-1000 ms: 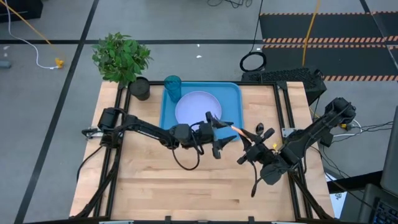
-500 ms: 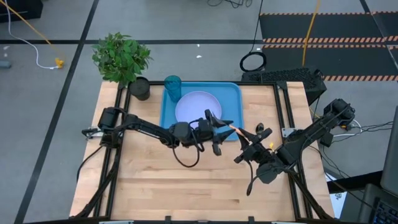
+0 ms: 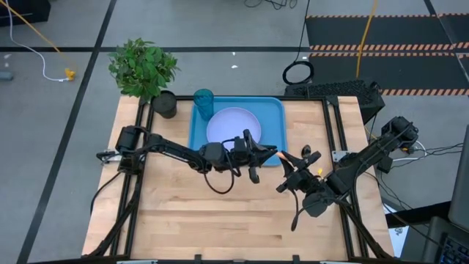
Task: Pick and place plate/cup/fork/spoon on tray
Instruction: Put the orange fork on the blue serving tray to the right of the blue plate
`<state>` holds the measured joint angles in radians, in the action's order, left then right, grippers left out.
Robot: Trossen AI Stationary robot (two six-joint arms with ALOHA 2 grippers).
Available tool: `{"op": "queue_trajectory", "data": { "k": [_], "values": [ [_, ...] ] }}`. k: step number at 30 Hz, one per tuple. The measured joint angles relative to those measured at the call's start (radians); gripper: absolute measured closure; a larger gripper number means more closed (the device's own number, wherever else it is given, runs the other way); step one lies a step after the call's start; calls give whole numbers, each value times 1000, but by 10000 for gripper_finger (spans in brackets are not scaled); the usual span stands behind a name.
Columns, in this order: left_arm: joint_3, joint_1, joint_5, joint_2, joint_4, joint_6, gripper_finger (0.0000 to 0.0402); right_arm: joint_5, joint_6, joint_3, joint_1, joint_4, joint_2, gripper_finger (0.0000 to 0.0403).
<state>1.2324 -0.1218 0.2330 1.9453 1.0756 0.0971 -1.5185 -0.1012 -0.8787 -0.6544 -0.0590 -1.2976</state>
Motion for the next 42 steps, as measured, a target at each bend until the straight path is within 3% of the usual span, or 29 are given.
{"op": "queue_trajectory", "data": {
  "k": [5,14,20,25,33,42],
  "values": [
    [0,5,-54,0,0,-51,352,23,-30,0,0,53,1,333],
    [0,42,-296,0,-3,-66,364,287,25,0,0,172,67,245],
    [0,51,-472,0,-34,-172,358,511,171,0,0,151,138,222],
    [0,51,-551,-2,-78,-231,364,614,252,0,0,99,170,229],
    [0,51,-595,-2,-91,-246,361,634,307,0,25,15,177,262],
    [0,54,-581,-2,-116,-261,362,646,283,0,45,-4,175,344]
  ]
}}
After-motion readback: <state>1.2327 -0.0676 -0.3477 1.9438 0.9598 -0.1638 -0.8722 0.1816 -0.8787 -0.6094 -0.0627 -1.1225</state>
